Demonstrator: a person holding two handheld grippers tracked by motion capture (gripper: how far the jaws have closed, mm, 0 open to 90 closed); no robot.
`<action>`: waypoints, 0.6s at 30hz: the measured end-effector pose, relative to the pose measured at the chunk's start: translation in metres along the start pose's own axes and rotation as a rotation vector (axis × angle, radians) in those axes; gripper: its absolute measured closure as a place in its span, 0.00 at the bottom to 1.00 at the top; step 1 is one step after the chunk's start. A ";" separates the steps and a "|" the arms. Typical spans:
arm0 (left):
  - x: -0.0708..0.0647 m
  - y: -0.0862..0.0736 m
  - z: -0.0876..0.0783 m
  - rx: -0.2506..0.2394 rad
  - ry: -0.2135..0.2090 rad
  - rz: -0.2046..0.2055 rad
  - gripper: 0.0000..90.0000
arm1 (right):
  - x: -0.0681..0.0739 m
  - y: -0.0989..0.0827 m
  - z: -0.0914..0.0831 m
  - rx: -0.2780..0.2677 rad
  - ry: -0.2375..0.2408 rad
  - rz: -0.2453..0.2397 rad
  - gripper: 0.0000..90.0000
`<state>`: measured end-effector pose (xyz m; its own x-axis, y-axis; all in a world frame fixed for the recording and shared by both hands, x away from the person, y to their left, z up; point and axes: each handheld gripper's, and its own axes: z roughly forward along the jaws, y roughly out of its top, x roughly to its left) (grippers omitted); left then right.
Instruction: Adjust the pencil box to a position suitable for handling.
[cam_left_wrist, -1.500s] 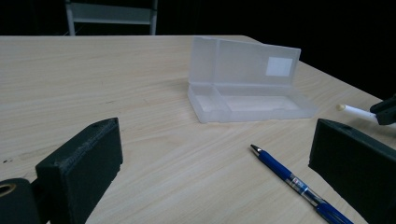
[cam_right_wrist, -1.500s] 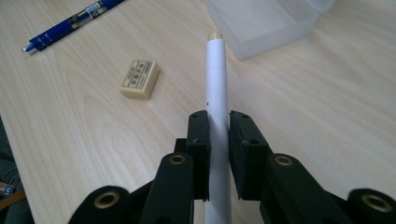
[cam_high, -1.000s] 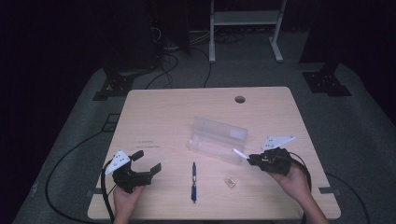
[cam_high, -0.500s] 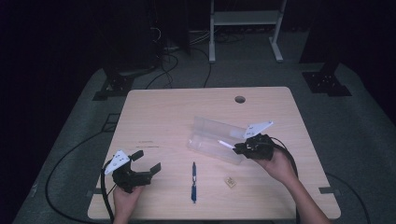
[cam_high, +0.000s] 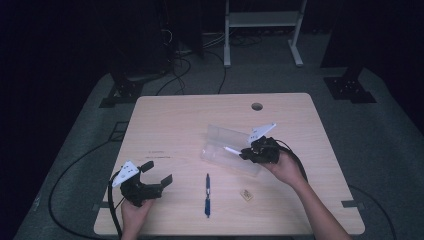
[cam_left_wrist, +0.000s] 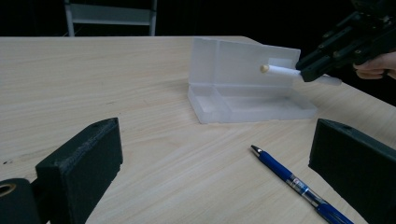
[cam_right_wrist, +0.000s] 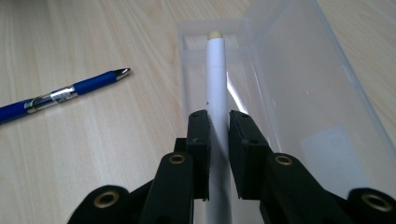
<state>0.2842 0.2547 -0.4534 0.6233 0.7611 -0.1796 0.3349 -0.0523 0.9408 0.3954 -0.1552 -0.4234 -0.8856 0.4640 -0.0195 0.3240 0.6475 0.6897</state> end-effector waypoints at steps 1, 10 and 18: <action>0.000 0.000 0.000 -0.001 0.000 0.001 0.02 | -0.002 0.000 0.003 -0.001 0.006 0.004 0.87; 0.000 0.000 0.001 0.000 -0.001 0.000 0.02 | -0.012 -0.002 0.020 0.003 0.011 0.030 0.87; 0.000 0.000 0.002 0.000 -0.002 0.001 0.02 | -0.018 0.000 0.032 0.037 -0.002 0.034 0.87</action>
<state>0.2850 0.2535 -0.4540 0.6250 0.7598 -0.1791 0.3343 -0.0532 0.9409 0.4219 -0.1438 -0.4458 -0.8733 0.4873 0.0022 0.3660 0.6530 0.6631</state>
